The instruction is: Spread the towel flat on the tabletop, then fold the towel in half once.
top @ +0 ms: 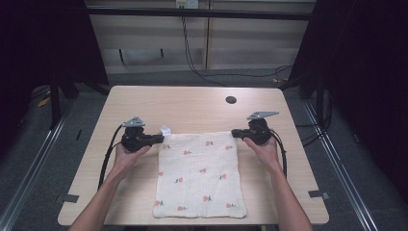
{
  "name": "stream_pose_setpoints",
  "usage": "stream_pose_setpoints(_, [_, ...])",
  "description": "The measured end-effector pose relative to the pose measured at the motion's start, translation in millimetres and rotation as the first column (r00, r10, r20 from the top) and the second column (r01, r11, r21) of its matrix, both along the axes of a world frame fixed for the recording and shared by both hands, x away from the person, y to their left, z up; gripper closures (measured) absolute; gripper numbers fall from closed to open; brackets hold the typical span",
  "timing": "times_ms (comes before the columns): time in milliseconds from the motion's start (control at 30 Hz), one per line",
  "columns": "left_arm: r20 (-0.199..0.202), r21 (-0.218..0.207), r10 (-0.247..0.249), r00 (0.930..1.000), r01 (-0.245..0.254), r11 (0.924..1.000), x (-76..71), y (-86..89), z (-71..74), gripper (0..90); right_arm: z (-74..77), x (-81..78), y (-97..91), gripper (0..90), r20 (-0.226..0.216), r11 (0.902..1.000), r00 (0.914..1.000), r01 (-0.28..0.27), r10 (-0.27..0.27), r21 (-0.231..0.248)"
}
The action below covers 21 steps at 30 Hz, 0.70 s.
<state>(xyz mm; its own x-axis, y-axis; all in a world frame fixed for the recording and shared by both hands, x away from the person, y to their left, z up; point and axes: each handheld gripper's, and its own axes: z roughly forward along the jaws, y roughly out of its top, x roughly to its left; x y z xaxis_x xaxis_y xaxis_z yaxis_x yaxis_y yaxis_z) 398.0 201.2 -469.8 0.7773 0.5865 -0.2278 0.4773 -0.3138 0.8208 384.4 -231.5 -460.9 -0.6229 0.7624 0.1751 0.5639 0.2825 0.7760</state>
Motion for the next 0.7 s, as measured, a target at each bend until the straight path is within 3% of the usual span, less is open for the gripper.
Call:
stream_pose_setpoints(100, [0.003,-0.032,-0.001,1.0,0.001,0.9995,-0.1,2.8,5.9,86.1,5.3,-2.5,-1.9,87.2,0.007,1.0,1.0,-0.004,0.004,0.0])
stream_pose_setpoints(200, [0.023,-0.042,0.006,0.9997,-0.005,0.9991,-1.9,4.2,12.3,86.1,12.0,-4.8,-4.2,87.3,0.015,0.9996,0.9999,-0.008,0.008,0.027])
stream_pose_setpoints(433, [0.051,-0.065,-0.011,0.9986,0.015,0.9977,-6.3,6.8,25.5,86.1,28.3,-7.2,-3.9,87.4,0.037,0.9991,0.9989,-0.031,0.03,0.03])
stream_pose_setpoints(700, [0.072,-0.076,-0.026,0.9971,0.031,0.9966,-25.6,10.5,36.9,86.1,42.3,-22.9,-10.8,87.4,0.062,0.9944,0.9968,-0.055,0.049,0.091])
